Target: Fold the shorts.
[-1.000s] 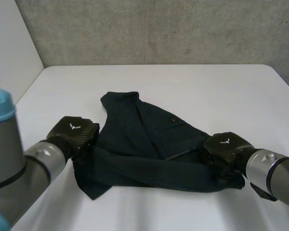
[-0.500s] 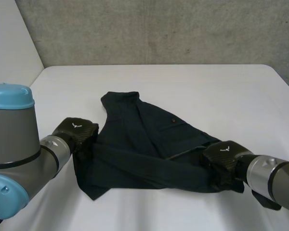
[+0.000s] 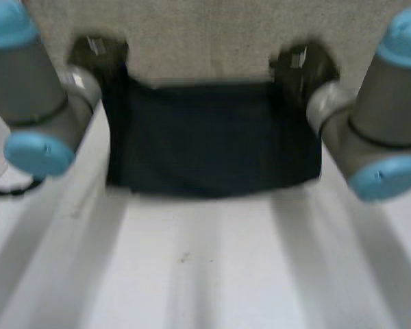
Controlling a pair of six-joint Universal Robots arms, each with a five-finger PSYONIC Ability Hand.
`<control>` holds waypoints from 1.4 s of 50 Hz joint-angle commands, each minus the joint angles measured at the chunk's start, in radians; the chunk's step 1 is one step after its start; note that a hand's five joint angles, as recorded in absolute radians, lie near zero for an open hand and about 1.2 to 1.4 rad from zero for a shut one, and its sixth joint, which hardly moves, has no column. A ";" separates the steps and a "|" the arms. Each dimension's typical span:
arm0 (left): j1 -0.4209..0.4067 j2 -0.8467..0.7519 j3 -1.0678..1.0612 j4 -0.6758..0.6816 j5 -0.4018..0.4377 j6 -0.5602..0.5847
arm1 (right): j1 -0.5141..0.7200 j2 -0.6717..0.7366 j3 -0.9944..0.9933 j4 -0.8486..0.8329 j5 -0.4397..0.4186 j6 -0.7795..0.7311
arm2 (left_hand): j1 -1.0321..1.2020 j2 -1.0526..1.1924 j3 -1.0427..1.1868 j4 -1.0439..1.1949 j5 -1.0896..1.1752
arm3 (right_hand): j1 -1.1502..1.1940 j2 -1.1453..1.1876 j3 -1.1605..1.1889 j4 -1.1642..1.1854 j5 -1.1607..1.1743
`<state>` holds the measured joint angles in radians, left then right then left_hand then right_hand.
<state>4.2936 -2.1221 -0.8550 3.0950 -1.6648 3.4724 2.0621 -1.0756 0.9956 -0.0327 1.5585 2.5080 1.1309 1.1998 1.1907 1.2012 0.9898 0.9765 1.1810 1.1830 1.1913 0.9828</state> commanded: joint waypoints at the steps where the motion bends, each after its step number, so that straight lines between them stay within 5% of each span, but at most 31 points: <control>1: -0.002 0.072 0.179 0.328 -0.081 -0.007 | -0.003 -0.053 -0.097 -0.446 0.024 0.009 | 0.265 0.196 0.206 0.195 0.232 | 0.420 0.215 0.213 0.205 0.239; 10: 0.003 0.185 -0.062 0.418 -0.082 -0.009 | 0.006 -0.066 -0.002 -0.460 0.038 0.012 | 0.265 0.196 0.206 0.195 0.232 | 0.420 0.215 0.213 0.205 0.239; 16: 0.006 0.206 -0.353 0.406 -0.076 -0.007 | 0.004 -0.050 0.110 -0.328 -0.038 0.012 | 0.265 0.196 0.206 0.195 0.232 | 0.420 0.215 0.213 0.205 0.239; 28: -0.003 0.042 -0.706 0.413 -0.038 0.004 | 0.006 0.178 0.314 -0.171 -0.081 0.002 | 0.265 0.196 0.206 0.195 0.232 | 0.420 0.215 0.213 0.205 0.239; 33: -0.005 0.031 -0.765 0.360 -0.041 0.007 | 0.001 0.172 0.353 -0.090 -0.077 0.003 | 0.265 0.196 0.206 0.195 0.232 | 0.420 0.215 0.213 0.205 0.239; 48: 0.006 0.438 -0.958 -0.132 0.002 0.125 | -0.010 -0.128 0.506 0.461 -0.081 -0.037 | 0.265 0.196 0.206 0.195 0.232 | 0.420 0.215 0.213 0.205 0.239; 52: 0.009 0.571 -1.039 -0.371 0.095 0.229 | -0.010 -0.230 0.598 0.609 -0.090 -0.127 | 0.265 0.196 0.206 0.195 0.232 | 0.420 0.215 0.213 0.205 0.239; 58: 0.014 0.683 -1.099 -0.544 0.237 0.324 | -0.013 -0.375 0.704 0.738 -0.144 -0.259 | 0.265 0.196 0.206 0.195 0.232 | 0.420 0.215 0.213 0.205 0.239; 64: 0.052 0.657 -0.995 -0.380 0.264 0.338 | -0.088 -0.374 0.635 0.666 -0.224 -0.227 | 0.265 0.196 0.206 0.195 0.232 | 0.420 0.215 0.213 0.205 0.239; 70: 0.031 0.389 -0.775 -0.158 0.243 0.314 | -0.112 -0.137 0.477 0.508 -0.200 -0.094 | 0.265 0.196 0.206 0.195 0.232 | 0.420 0.215 0.213 0.205 0.239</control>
<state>4.3377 -1.4948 -1.8411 2.7143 -1.3966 3.8166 1.9822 -1.4107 1.6241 0.6243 1.3433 2.2948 1.1316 1.2011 1.1934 1.2015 0.9898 0.9772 1.1810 1.1941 1.1915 0.9831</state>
